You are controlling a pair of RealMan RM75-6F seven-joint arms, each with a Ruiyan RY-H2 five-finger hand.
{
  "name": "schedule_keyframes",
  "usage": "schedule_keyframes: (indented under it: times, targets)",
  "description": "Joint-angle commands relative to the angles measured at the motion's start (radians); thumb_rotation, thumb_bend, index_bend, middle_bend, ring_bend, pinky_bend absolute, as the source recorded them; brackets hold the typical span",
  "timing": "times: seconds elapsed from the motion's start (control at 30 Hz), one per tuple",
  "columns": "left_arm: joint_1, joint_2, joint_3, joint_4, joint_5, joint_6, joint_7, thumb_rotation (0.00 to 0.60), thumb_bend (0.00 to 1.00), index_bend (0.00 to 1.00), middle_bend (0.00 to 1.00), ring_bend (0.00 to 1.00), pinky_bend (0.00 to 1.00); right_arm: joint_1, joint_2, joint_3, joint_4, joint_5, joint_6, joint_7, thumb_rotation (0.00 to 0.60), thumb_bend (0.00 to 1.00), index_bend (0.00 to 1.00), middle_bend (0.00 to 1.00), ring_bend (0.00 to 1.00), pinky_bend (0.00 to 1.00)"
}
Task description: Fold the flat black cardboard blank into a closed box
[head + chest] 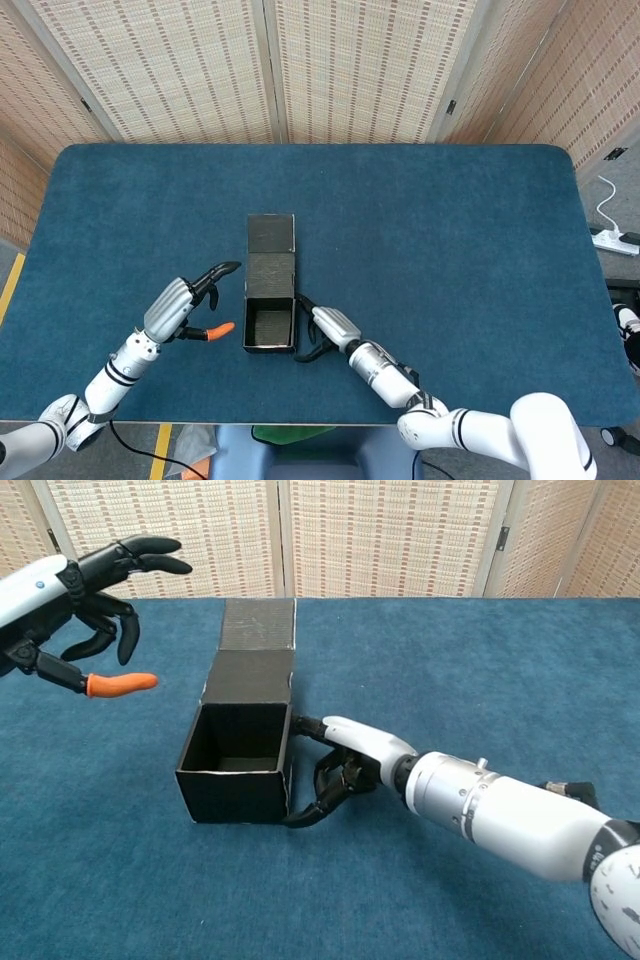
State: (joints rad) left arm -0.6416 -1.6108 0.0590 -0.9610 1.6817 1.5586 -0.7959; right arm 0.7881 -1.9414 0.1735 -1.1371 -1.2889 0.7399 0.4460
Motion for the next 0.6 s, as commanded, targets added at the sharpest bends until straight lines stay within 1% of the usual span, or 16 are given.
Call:
schedule_keyframes:
  times: [0.03,0.17,0.37,0.47,0.57,0.6]
  targets:
    - [0.001,0.058,-0.010,-0.103,-0.042,-0.078,-0.089,0.600,0.25,0.07,0.21,0.65,0.94,-0.023,0.018,-0.021,-0.032,-0.014,0.009,0.015,0.600,0.00,0.00,0.00,0.57,1.00]
    - [-0.003,0.097,-0.010,-0.174,-0.057,-0.139,-0.138,0.600,0.25,0.04,0.19,0.65,0.94,-0.045,0.040,-0.042,-0.073,-0.036,0.025,0.024,0.600,0.00,0.00,0.00,0.57,1.00]
    - [-0.003,0.126,0.003,-0.202,-0.064,-0.213,-0.160,0.600,0.25,0.00,0.14,0.64,0.94,-0.076,0.080,-0.036,-0.109,-0.037,0.064,0.026,0.600,0.00,0.00,0.00,0.56,1.00]
    - [-0.011,0.146,0.029,-0.197,-0.064,-0.288,-0.164,0.600,0.25,0.00,0.08,0.63,0.93,-0.097,0.139,-0.033,-0.158,-0.036,0.081,0.032,0.600,0.00,0.00,0.00,0.56,1.00]
    - [-0.026,0.168,0.066,-0.183,-0.047,-0.366,-0.190,0.600,0.25,0.00,0.02,0.62,0.93,-0.120,0.232,-0.032,-0.251,-0.041,0.099,0.036,0.600,0.00,0.00,0.00,0.56,1.00]
    - [-0.032,0.173,0.078,-0.173,-0.044,-0.396,-0.197,0.600,0.25,0.00,0.01,0.62,0.92,-0.128,0.279,-0.031,-0.301,-0.042,0.103,0.037,0.600,0.00,0.00,0.01,0.56,1.00]
